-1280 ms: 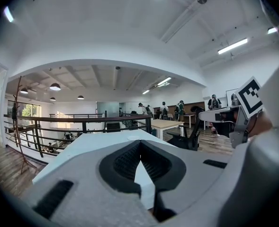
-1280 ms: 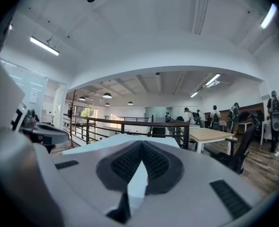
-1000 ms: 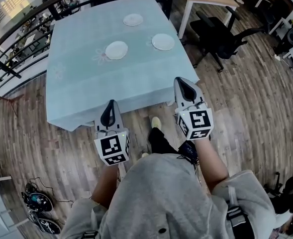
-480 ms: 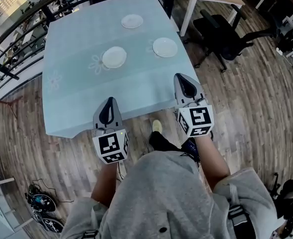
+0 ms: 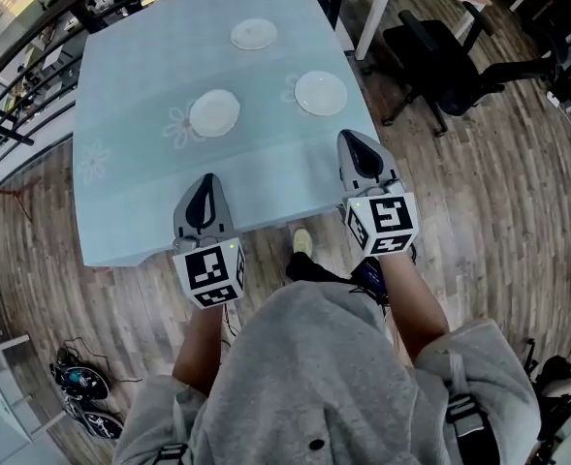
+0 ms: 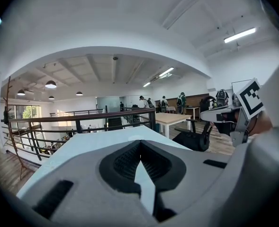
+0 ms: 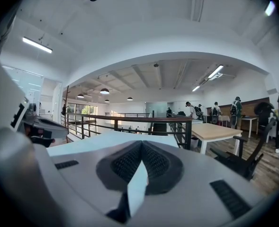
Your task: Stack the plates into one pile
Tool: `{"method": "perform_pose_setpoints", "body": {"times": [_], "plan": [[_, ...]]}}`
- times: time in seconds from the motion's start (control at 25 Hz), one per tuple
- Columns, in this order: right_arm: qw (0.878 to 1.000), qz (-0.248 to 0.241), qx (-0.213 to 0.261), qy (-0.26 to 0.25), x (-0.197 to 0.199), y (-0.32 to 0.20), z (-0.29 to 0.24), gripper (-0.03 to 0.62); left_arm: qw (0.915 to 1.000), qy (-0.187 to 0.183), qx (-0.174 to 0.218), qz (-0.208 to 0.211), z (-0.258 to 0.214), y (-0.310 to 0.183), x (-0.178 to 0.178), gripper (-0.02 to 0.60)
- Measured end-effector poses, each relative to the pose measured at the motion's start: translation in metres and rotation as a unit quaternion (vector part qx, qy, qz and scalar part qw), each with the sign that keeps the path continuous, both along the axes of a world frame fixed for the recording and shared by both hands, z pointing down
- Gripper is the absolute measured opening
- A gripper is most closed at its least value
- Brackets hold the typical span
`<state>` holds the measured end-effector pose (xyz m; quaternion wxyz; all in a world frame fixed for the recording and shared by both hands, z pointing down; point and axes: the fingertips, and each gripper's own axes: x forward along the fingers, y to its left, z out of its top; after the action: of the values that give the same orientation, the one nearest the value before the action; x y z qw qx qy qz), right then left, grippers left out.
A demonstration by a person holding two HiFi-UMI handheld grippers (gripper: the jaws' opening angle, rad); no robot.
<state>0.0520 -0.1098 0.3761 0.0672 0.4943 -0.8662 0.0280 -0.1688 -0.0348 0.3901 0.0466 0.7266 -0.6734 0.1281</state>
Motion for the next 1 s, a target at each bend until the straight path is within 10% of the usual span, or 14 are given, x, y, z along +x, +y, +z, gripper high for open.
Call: {"method": "perform_pose_setpoints", "body": {"times": [1.0], "plan": [[0.998, -0.056, -0.009, -0.022, -0.024, -0.092, 0.017, 0.026, 0.9987, -0.037, -0.028, -0.02, 0.018, -0.072, -0.009, 0.017]]}}
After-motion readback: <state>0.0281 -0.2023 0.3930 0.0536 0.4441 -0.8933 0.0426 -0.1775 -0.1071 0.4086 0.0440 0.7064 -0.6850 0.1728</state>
